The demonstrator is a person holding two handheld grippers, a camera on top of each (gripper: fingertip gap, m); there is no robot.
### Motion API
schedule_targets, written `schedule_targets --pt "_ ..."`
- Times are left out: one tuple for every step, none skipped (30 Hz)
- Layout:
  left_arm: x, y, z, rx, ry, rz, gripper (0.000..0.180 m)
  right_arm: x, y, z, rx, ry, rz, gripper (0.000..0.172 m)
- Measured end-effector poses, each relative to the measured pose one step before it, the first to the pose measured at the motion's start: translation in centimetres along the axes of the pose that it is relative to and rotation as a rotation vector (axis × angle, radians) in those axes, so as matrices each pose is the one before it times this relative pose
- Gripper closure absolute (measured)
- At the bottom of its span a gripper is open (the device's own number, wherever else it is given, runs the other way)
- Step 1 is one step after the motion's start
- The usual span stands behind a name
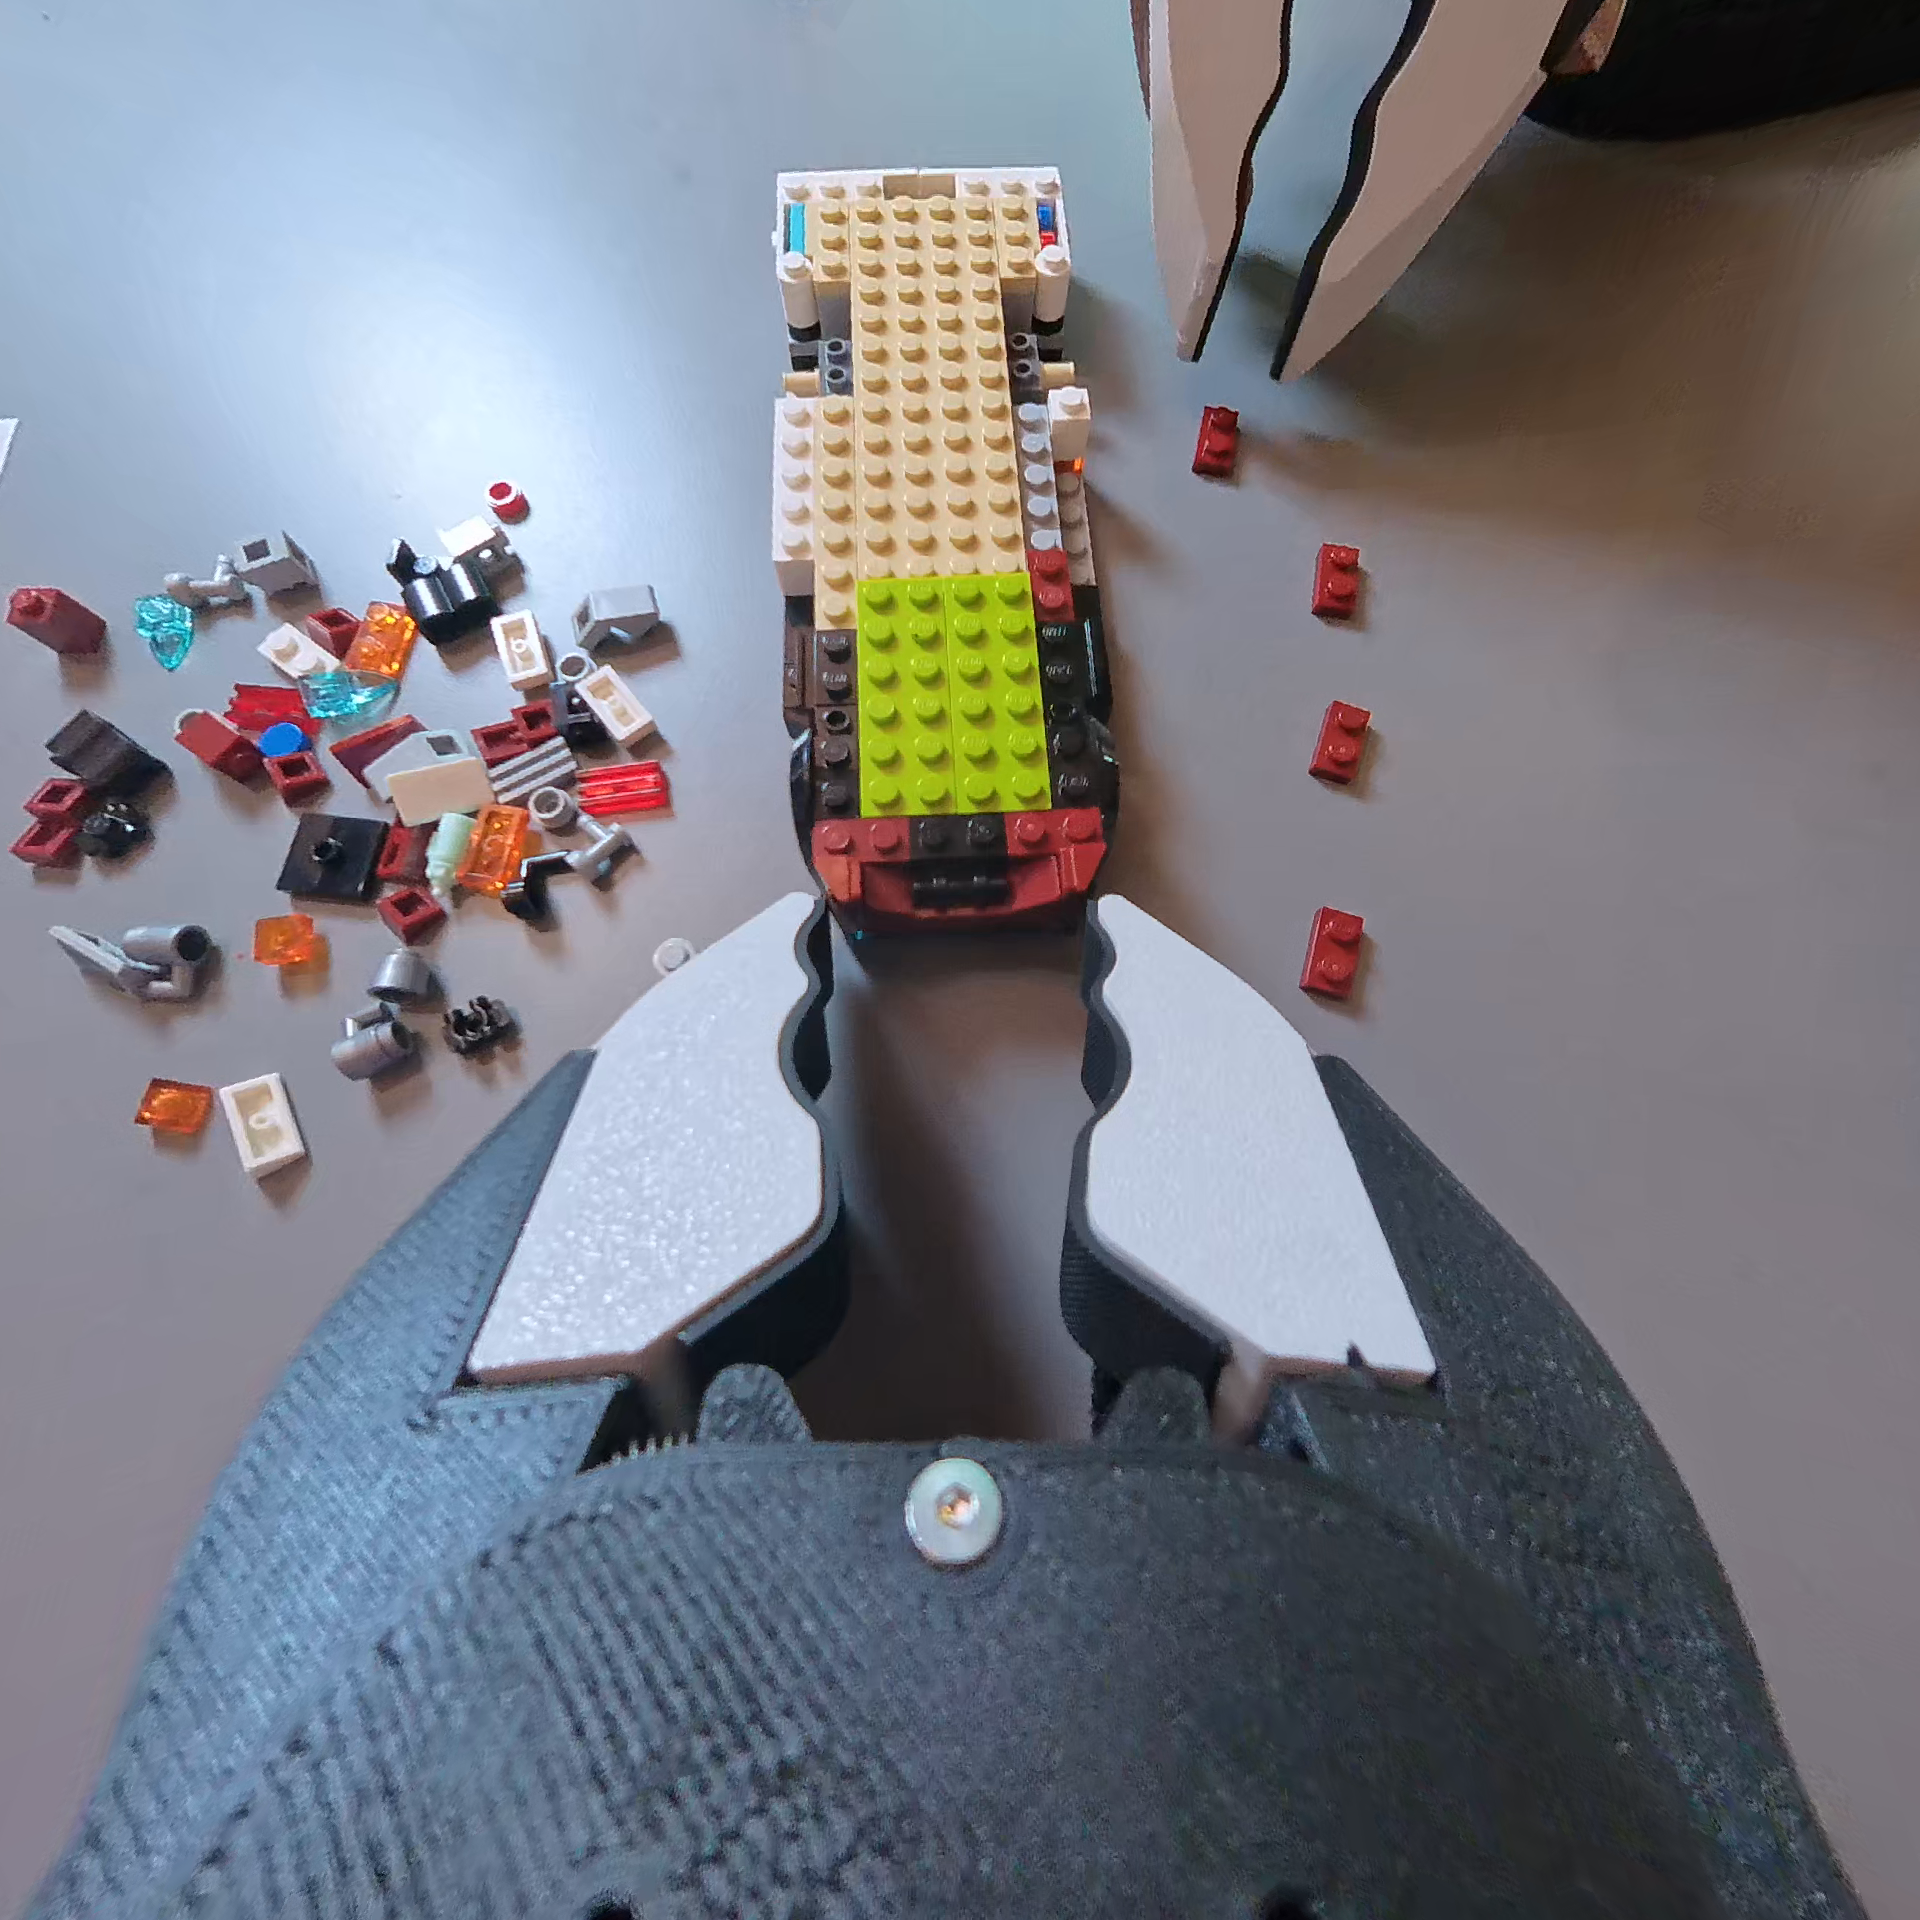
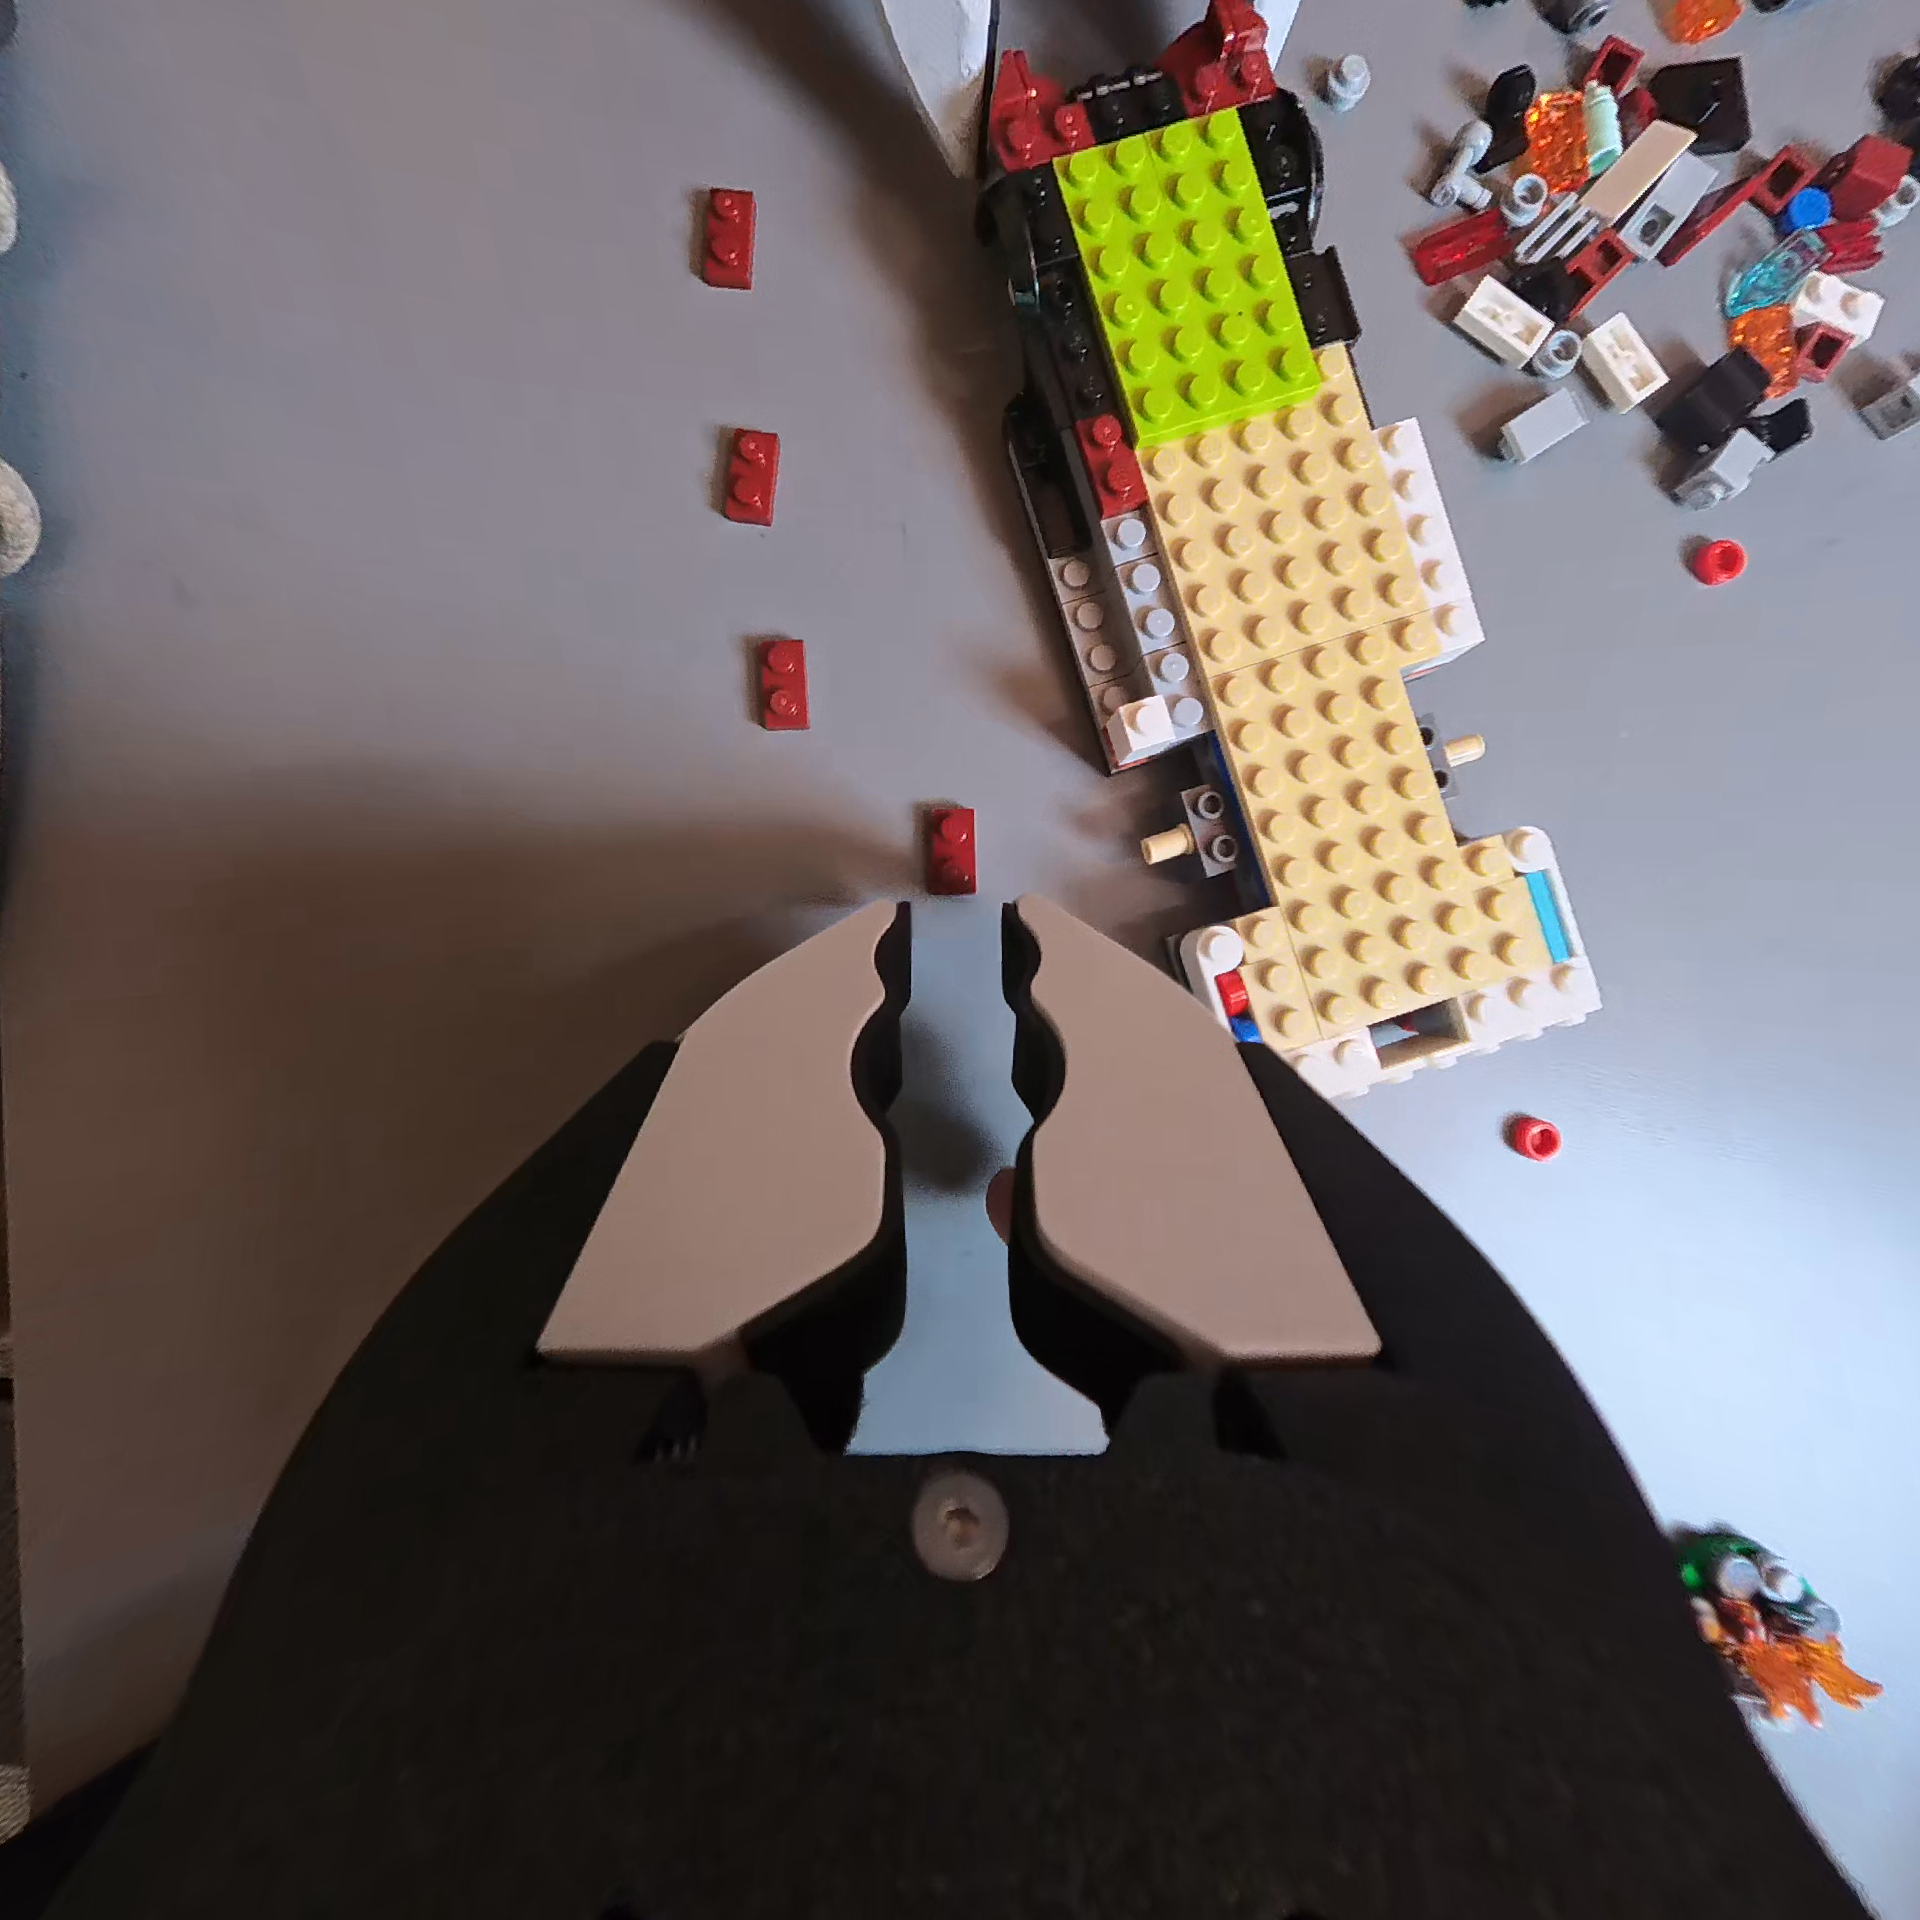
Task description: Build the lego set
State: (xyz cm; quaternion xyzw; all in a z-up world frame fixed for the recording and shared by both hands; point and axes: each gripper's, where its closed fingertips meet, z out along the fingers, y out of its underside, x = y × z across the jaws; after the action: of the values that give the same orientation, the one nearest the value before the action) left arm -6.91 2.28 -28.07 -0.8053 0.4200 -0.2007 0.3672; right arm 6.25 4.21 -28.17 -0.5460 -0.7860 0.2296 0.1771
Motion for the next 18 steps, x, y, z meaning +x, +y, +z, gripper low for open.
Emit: schedule_targets --pt "0.038 0.002 -0.007 0.0005 0.0031 0.0006 0.134 -0.024 0.038 0.061 -0.0011 -0.0012 0.0018 0.155" --pt "0.023 0.010 -0.016 0.0004 0.0028 -0.0005 0.134 -0.002 -0.010 0.052 0.0018 0.0002 0.0010 0.155" --pt "0.018 0.001 -0.028 0.0014 0.0033 -0.0004 0.134 -0.015 -0.034 0.032 0.0016 -0.0006 0.0007 0.155" --pt "0.006 -0.076 -0.055 0.0062 0.0019 -0.0013 0.134 0.000 -0.013 0.022 -0.0003 -0.0008 -0.0001 0.154" --pt "0.062 -0.128 -0.081 0.0089 0.0064 -0.0031 0.132 -0.004 -0.005 0.016 -0.0008 -0.0001 -0.0014 0.154" --pt "0.061 -0.090 -0.049 0.0050 0.0064 -0.0063 0.129 -0.005 -0.042 0.014 0.0011 -0.0004 -0.0017 0.154" --pt "-0.036 -0.036 -0.006 0.0017 -0.0007 -0.0049 0.127 0.010 -0.059 -0.001 0.0026 -0.0001 -0.0009 0.154" --pt "-0.007 -0.018 0.022 0.0019 -0.0010 0.0012 0.126 0.015 -0.048 -0.008 0.0026 0.0000 -0.0007 0.154" --pt "0.039 -0.022 0.032 0.0016 0.0003 0.0016 0.124 0.045 -0.062 -0.011 0.0029 0.0011 -0.0010 0.154" --pt "0.034 -0.024 0.051 0.0014 0.0001 0.0005 0.124 0.028 -0.053 -0.018 0.0034 0.0006 -0.0005 0.154" --pt "0.022 -0.031 0.030 0.0011 -0.0007 -0.0001 0.124 0.015 -0.067 -0.020 0.0034 -0.0001 0.0005 0.154" --pt "0.007 -0.025 0.036 0.0014 -0.0007 0.0000 0.124 0.032 -0.042 -0.025 0.0034 0.0009 0.0004 0.154" --pt "0.000 -0.027 0.018 0.0018 -0.0016 0.0010 0.124 0.043 -0.048 -0.022 0.0036 0.0021 -0.0005 0.154" --pt "0.006 -0.001 0.013 0.0008 -0.0008 0.0027 0.125 0.068 -0.035 -0.031 0.0036 0.0032 0.0002 0.154" --pt "-0.016 -0.003 0.003 0.0003 -0.0024 0.0030 0.126 0.065 -0.028 -0.022 0.0032 0.0028 0.0018 0.154" --pt "0.003 0.000 -0.001 0.0004 -0.0011 0.0037 0.127 0.078 -0.050 -0.034 0.0049 0.0030 0.0025 0.154" --pt "0.041 0.004 -0.016 -0.0003 0.0006 0.0027 0.128 0.066 -0.053 -0.036 0.0065 0.0022 0.0034 0.154" --pt "-0.048 0.017 -0.014 -0.0007 -0.0038 0.0022 0.129 0.076 -0.055 -0.031 0.0053 0.0014 0.0044 0.154"
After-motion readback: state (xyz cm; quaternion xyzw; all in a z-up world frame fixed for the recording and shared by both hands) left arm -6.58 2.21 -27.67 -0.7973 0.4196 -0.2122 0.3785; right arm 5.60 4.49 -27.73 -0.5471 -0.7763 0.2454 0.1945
